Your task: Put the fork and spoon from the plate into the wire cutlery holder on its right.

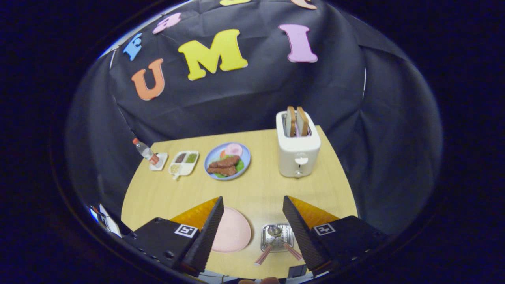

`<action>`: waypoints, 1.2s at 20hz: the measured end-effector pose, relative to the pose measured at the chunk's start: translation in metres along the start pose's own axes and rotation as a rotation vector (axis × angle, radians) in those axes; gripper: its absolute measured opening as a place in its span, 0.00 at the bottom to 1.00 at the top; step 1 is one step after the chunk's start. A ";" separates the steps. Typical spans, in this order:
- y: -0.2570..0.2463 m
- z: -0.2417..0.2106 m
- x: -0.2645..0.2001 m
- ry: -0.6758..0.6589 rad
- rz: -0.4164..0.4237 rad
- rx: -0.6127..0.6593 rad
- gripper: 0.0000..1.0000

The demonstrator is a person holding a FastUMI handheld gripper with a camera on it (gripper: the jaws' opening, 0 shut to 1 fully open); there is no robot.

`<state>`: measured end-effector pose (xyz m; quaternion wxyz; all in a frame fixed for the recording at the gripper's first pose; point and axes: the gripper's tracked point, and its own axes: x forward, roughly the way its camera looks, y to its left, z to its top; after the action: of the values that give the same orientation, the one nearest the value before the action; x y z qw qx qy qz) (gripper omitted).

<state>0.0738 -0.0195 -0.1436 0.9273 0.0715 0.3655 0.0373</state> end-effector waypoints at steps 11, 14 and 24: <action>0.057 0.066 -0.083 -0.483 0.039 -0.046 0.92; 0.068 0.058 -0.094 -0.526 0.028 -0.038 0.92; 0.067 0.039 -0.117 -0.590 -0.039 0.022 0.96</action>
<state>0.0142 0.0283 -0.0257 0.9932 0.0822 0.0820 -0.0066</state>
